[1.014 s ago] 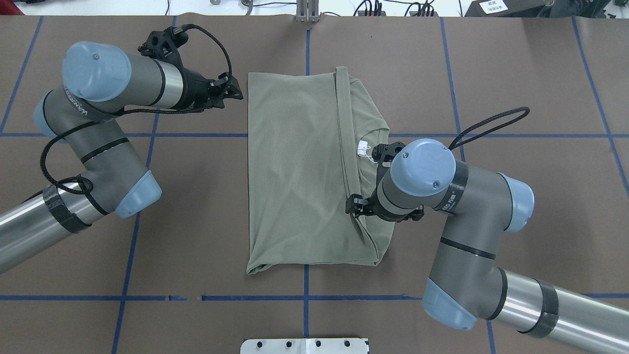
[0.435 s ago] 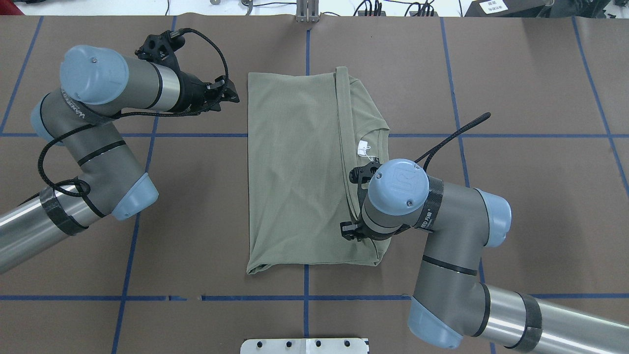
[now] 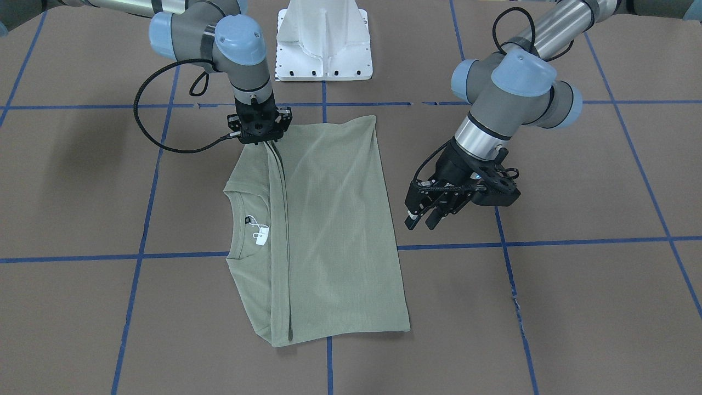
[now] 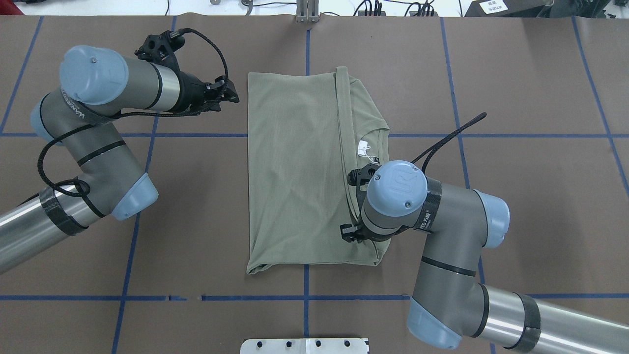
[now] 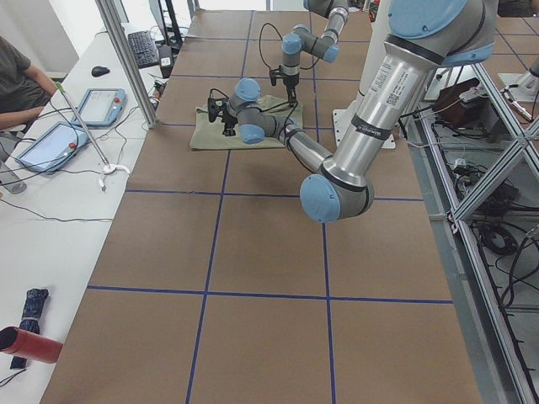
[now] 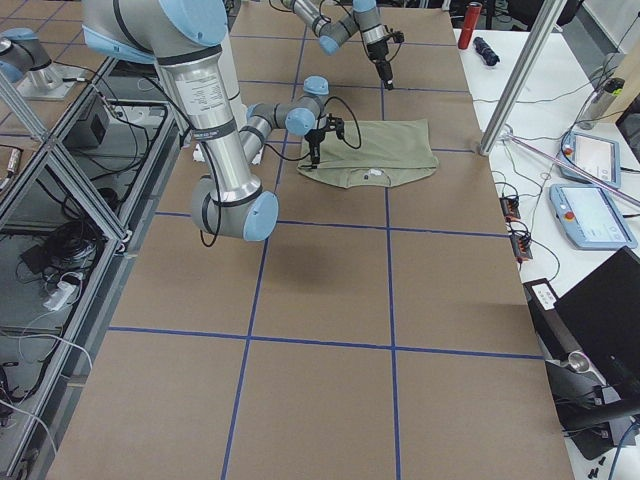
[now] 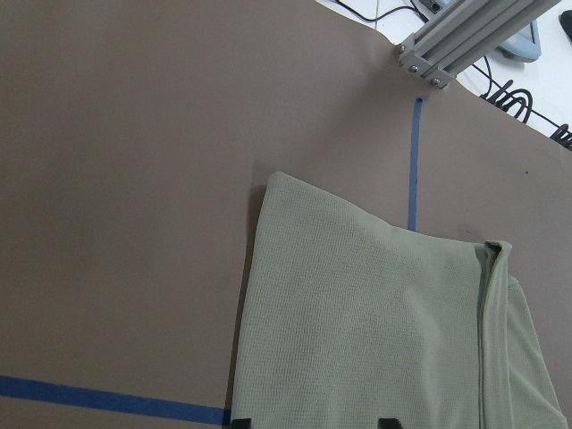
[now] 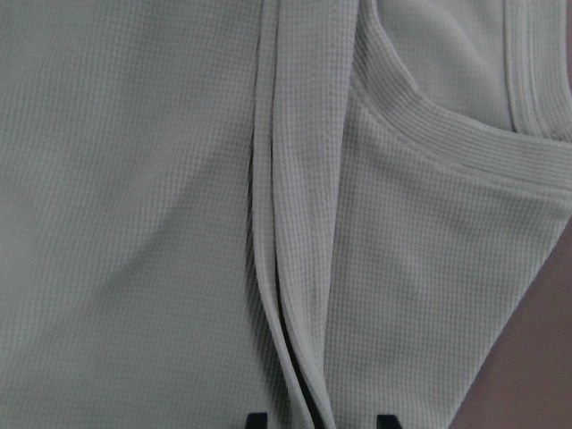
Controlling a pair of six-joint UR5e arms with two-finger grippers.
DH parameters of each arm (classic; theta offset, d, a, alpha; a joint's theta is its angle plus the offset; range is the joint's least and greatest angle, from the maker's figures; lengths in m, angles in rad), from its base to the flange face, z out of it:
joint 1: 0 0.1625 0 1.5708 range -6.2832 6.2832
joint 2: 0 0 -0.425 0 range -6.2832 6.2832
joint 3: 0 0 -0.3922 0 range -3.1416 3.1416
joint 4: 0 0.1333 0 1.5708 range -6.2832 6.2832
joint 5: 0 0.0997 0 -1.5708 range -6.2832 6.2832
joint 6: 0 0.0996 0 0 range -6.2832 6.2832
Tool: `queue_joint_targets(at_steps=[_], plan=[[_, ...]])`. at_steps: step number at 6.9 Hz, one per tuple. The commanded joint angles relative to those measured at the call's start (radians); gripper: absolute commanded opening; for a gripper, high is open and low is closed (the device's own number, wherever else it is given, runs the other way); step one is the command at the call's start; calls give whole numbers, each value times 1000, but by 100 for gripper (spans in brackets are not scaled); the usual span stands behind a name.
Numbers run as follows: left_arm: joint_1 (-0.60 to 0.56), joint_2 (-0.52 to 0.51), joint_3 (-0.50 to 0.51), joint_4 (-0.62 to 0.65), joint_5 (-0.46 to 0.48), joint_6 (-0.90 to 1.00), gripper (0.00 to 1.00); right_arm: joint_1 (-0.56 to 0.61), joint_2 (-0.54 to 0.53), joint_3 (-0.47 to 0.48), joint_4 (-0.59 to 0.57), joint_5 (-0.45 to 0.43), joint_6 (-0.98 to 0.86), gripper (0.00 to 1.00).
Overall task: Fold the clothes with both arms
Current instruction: 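Grasp the folded side edge with the right gripper and fold it inward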
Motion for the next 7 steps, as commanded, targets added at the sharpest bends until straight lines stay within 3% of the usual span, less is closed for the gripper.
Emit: queue_joint_targets(at_steps=[1, 3, 4, 5, 6, 7], plan=[[0, 1, 0, -1, 0, 0, 57, 4, 4, -2, 3, -6, -96, 48], [0, 1, 0, 0, 0, 0, 57, 4, 12, -26, 7, -6, -107, 48], [0, 3, 0, 0, 0, 0, 57, 4, 13, -29, 10, -5, -113, 43], [0, 1, 0, 0, 0, 0, 57, 4, 21, -32, 7, -4, -113, 12], [0, 1, 0, 0, 0, 0, 57, 5, 19, -32, 7, 0, -113, 0], [0, 1, -2, -1, 0, 0, 57, 4, 19, -37, 9, 0, -113, 0]])
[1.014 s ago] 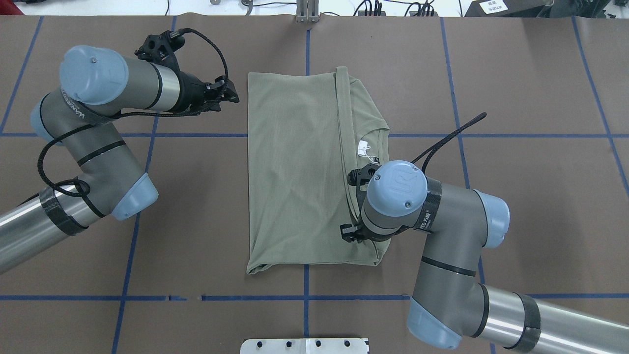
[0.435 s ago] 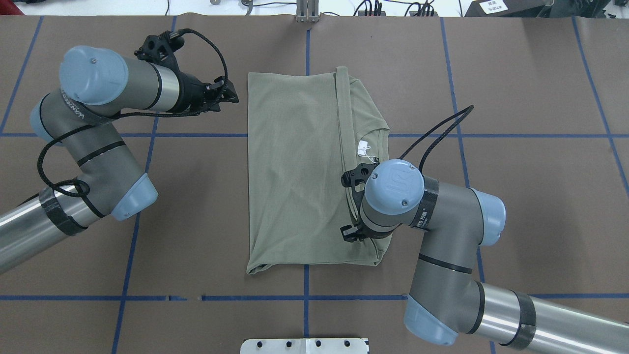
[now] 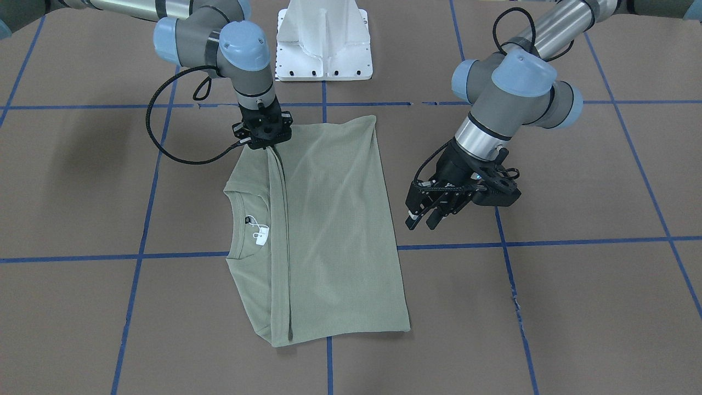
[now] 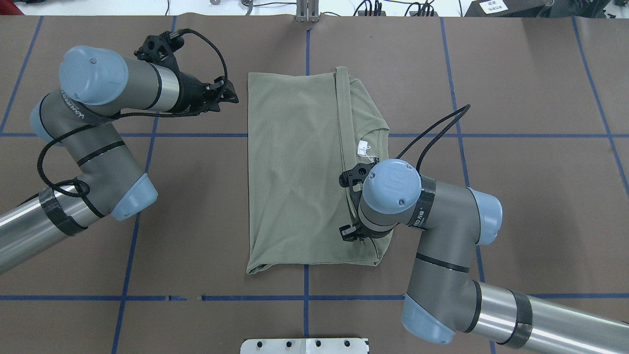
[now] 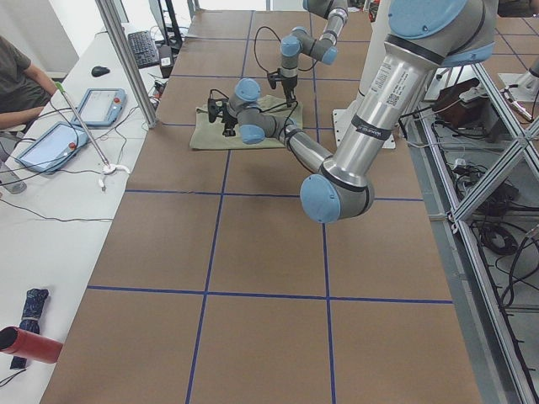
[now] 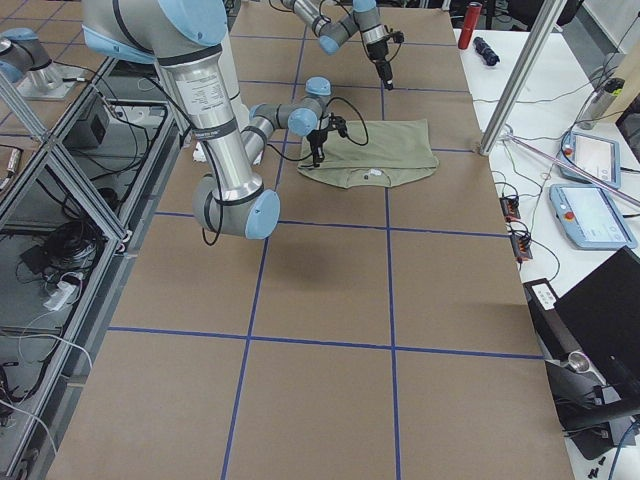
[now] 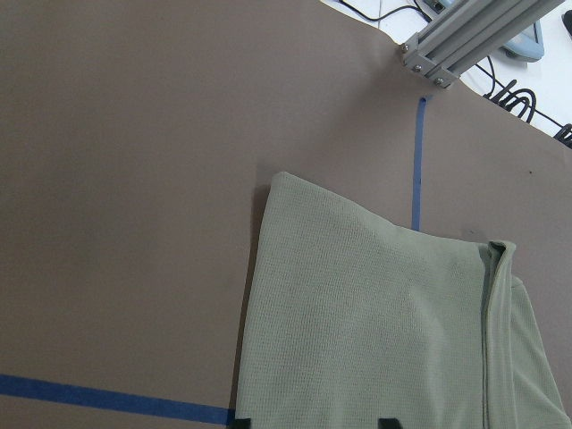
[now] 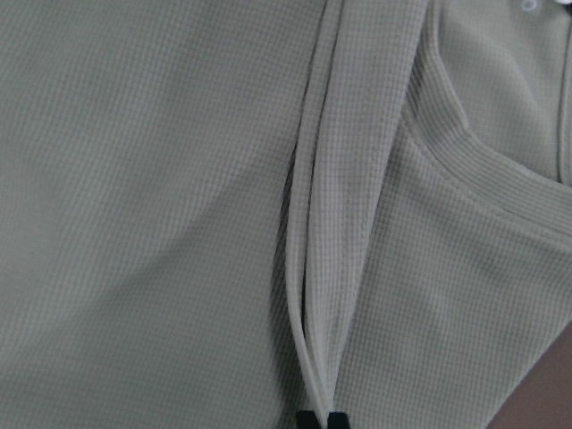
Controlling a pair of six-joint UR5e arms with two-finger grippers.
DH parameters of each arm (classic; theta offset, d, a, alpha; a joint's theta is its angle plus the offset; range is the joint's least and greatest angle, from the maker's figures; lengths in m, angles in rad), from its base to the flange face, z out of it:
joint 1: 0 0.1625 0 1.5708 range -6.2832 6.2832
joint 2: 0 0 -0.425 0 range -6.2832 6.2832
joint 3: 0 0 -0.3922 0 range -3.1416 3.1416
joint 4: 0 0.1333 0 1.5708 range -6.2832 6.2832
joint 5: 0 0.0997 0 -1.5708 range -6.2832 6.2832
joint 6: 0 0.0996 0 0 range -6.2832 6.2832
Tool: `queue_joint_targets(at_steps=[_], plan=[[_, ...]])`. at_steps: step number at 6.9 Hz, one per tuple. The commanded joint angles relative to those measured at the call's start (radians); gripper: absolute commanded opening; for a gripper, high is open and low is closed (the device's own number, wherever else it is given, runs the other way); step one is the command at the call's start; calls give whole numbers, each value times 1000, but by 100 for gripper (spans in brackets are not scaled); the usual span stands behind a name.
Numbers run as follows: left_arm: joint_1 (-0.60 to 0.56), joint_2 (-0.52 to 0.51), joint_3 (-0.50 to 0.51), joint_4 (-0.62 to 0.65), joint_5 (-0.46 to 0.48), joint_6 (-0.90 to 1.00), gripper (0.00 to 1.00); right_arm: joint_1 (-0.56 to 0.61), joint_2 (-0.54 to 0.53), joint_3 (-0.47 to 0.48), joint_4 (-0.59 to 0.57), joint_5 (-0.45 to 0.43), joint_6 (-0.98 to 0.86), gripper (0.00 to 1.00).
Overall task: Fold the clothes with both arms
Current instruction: 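Grasp the folded side edge with the right gripper and fold it inward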
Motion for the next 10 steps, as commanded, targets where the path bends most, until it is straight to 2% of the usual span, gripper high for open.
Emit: queue_joint_targets(at_steps=[1, 3, 4, 5, 6, 7, 8, 9, 10], plan=[[0, 0, -1, 0, 0, 0, 57, 4, 1, 2, 1, 11, 0, 0], [-2, 0, -7, 0, 0, -3, 57, 56, -48, 58, -2, 67, -11, 0], [-2, 0, -9, 0, 0, -3, 57, 56, -129, 124, 3, 61, 1, 0], [-2, 1, -12, 0, 0, -5, 57, 20, -169, 146, 4, 46, 59, 0], [-2, 6, -19, 2, 0, -5, 58, -16, -176, 143, 6, 7, 167, 0], [-2, 12, -23, 2, 0, -5, 58, -18, -171, 142, 4, 15, 168, 0], [0, 12, -23, 2, 0, -5, 58, -18, -170, 139, 6, 15, 168, 20], [0, 12, -23, 2, 0, -5, 58, -15, -170, 137, 6, 11, 170, 66], [0, 12, -21, 2, 0, -5, 58, -13, -168, 146, 6, 8, 184, 100]])
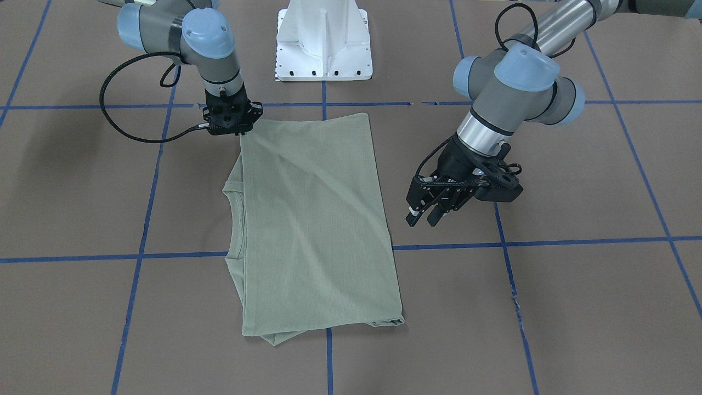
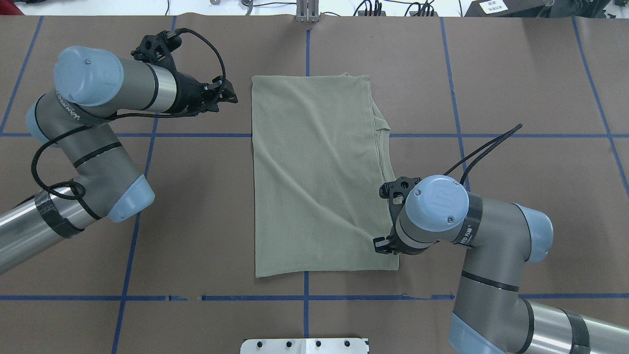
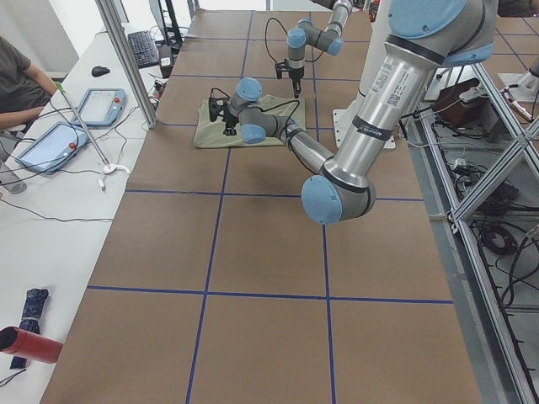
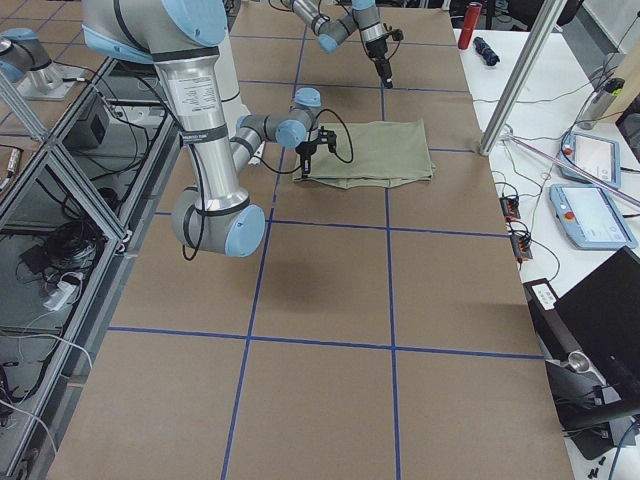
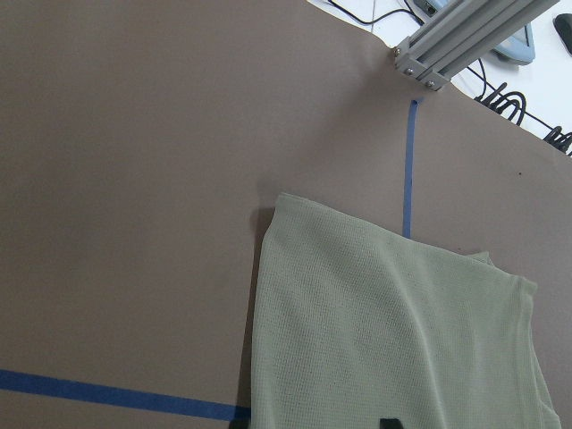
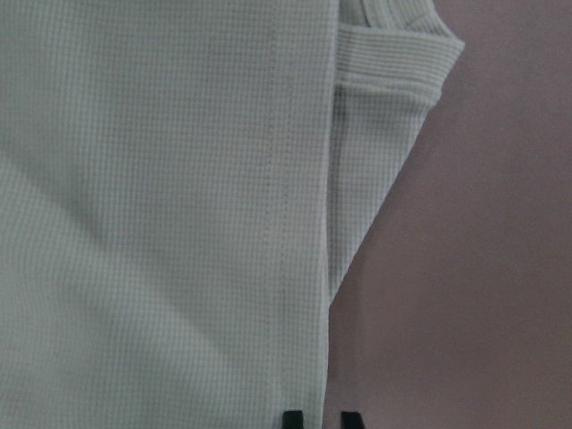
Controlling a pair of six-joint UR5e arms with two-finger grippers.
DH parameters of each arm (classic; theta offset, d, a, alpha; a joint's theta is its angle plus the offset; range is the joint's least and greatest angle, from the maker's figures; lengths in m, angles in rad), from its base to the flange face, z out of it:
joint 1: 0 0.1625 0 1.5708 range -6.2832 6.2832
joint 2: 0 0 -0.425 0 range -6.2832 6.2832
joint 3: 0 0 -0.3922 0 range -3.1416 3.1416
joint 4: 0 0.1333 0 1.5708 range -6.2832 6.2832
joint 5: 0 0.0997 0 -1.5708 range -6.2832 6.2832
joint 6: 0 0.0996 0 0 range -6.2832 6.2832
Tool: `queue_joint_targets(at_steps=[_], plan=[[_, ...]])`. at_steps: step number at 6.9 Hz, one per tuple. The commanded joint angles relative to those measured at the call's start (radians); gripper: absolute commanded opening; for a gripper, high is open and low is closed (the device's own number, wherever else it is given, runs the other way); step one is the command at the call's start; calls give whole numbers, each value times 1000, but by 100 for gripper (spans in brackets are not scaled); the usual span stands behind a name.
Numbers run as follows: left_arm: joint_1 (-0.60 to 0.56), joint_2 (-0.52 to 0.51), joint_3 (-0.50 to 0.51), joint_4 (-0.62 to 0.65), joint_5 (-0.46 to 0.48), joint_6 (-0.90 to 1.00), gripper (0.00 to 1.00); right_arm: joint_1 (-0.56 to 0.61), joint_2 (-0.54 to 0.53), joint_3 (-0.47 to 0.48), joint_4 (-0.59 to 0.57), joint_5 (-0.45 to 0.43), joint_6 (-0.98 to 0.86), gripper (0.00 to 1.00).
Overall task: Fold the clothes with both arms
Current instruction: 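Move the right gripper to the shirt corner nearest the robot and grasp it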
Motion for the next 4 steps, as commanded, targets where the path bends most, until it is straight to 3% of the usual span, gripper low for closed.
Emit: queue_joint_targets(at_steps=[1, 3, 4], plan=[[2, 0, 1, 0, 2, 0, 58, 6, 6, 30, 0, -5, 38, 100], [2, 0, 2, 0, 2, 0, 58, 3, 3, 57, 32, -5, 437, 100], [2, 0, 4, 0, 2, 0, 58, 4, -18, 58, 116, -28, 675, 100]])
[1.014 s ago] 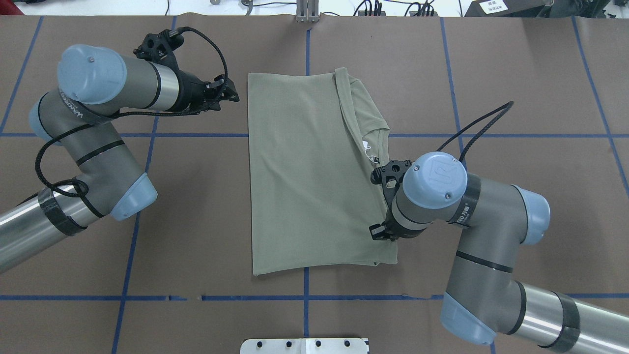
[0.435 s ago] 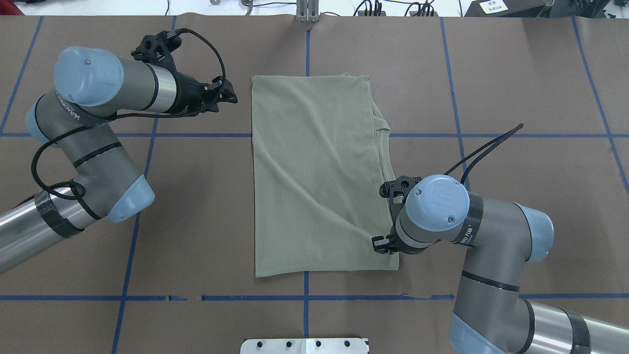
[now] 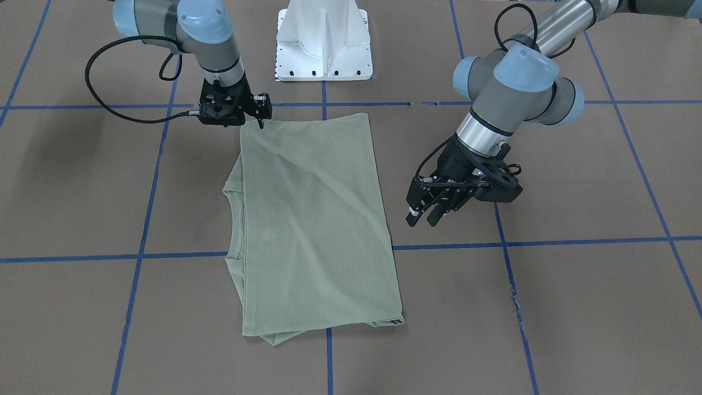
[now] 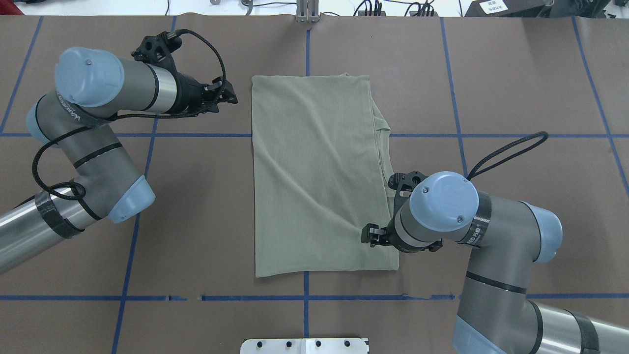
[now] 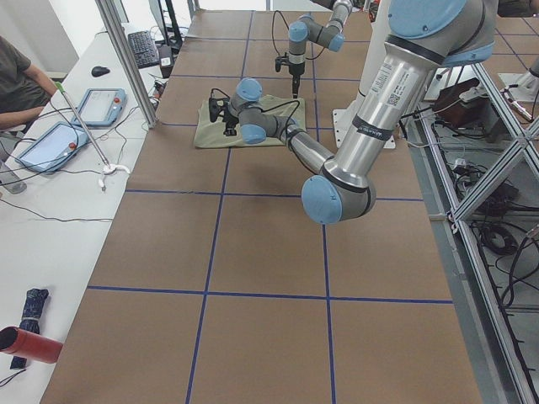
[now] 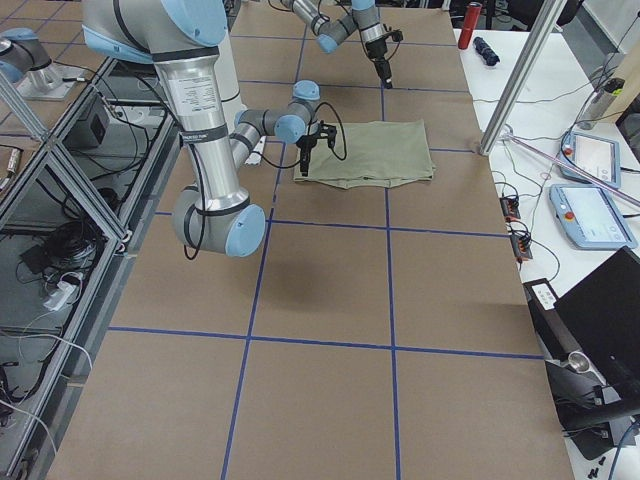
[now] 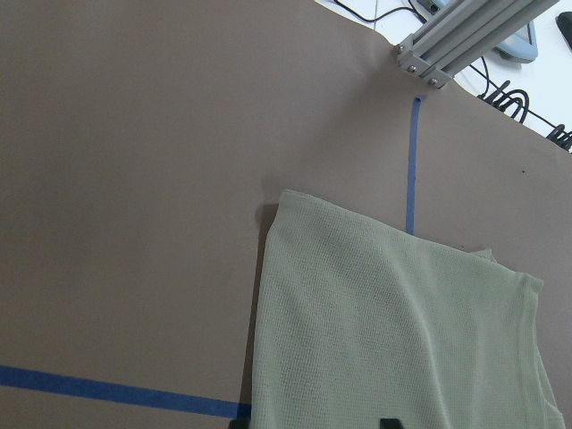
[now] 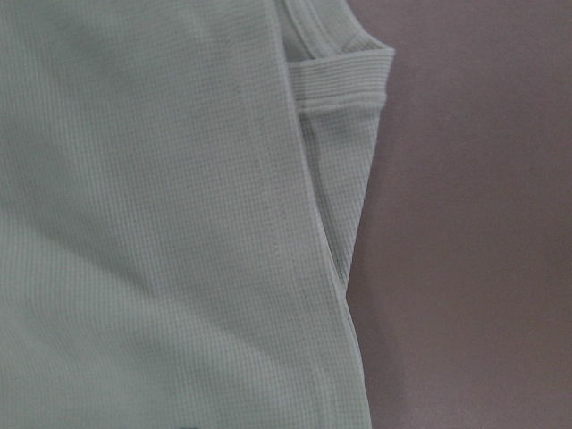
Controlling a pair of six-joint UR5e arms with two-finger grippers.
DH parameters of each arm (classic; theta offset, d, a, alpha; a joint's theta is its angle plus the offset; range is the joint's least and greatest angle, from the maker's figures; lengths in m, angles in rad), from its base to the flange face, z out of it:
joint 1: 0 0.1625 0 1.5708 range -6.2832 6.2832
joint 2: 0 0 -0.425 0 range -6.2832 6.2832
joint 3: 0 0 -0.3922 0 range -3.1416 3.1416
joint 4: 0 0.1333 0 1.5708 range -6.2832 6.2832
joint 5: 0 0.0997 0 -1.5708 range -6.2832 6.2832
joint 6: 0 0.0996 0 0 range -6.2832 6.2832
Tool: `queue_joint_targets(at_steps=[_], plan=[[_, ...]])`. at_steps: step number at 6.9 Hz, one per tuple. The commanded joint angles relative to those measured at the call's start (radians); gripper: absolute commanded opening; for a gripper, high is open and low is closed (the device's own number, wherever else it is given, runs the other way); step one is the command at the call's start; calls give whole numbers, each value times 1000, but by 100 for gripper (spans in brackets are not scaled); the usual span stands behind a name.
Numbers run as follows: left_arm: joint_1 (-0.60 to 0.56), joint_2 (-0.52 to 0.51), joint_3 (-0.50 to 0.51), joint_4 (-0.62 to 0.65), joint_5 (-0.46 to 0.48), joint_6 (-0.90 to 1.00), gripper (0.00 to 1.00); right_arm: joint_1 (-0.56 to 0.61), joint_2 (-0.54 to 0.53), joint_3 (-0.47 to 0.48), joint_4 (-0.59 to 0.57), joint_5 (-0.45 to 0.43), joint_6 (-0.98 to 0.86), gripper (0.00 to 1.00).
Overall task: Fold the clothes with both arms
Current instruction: 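Move the right gripper to the shirt corner nearest the robot and grasp it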
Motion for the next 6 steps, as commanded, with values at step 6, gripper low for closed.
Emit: queue_joint_targets(at_steps=[6], plan=[[0, 0, 2, 0, 0, 2, 58, -118, -37, -15, 121, -202, 625, 100]])
